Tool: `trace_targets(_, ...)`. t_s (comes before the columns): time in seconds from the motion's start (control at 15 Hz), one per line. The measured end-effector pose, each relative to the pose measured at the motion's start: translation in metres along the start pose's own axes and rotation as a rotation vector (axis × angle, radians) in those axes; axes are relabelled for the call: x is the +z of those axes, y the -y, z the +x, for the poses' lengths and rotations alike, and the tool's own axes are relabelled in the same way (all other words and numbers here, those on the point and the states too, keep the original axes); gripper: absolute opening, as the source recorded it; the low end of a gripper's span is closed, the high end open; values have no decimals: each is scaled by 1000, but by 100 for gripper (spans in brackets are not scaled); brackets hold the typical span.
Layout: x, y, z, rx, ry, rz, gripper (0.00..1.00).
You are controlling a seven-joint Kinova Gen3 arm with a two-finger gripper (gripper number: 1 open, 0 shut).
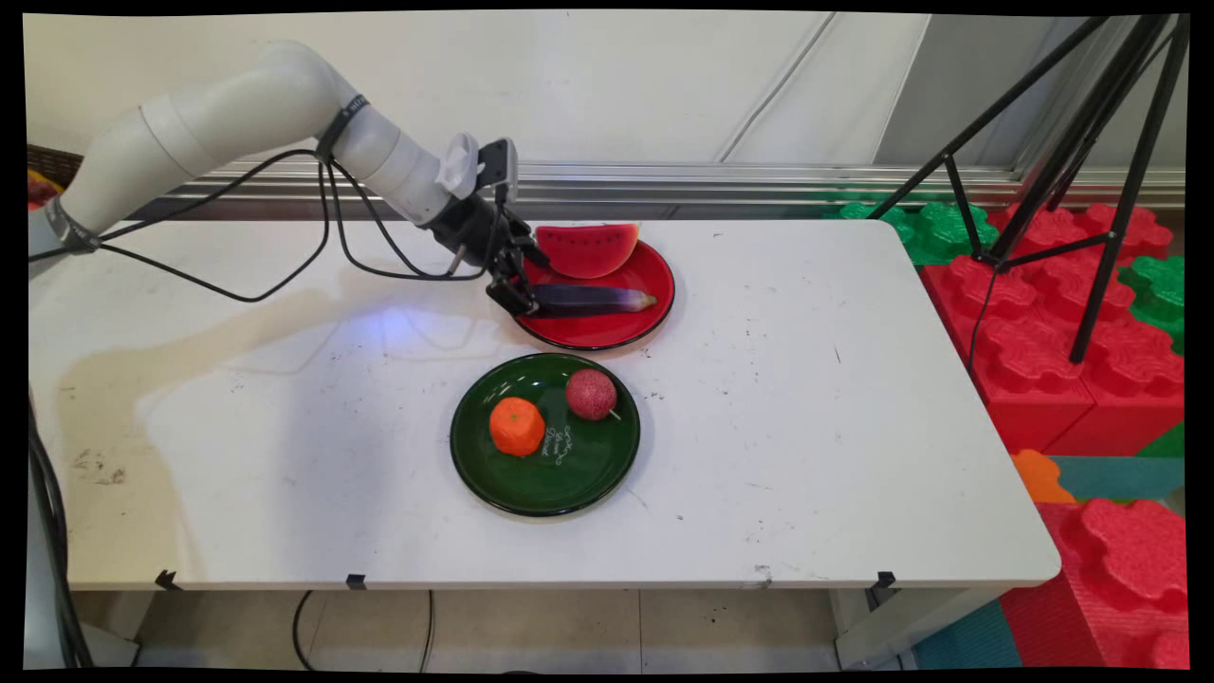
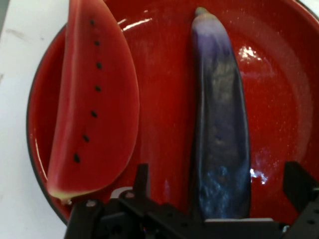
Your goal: Pick up the eggplant from the red plate, then place the picked object on the table
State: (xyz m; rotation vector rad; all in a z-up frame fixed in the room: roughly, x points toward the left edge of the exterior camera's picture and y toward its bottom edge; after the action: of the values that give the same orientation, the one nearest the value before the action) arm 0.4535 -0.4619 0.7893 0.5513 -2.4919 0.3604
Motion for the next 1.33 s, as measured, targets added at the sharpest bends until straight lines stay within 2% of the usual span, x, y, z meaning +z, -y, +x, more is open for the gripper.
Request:
trace_targets(0.6,14,2,-3,-19,6,-17,100)
trace_targets(0.67,14,2,-3,-21,2,-18,0)
trace_targets(1.33,5,2,-5,-34,-12,-25,0)
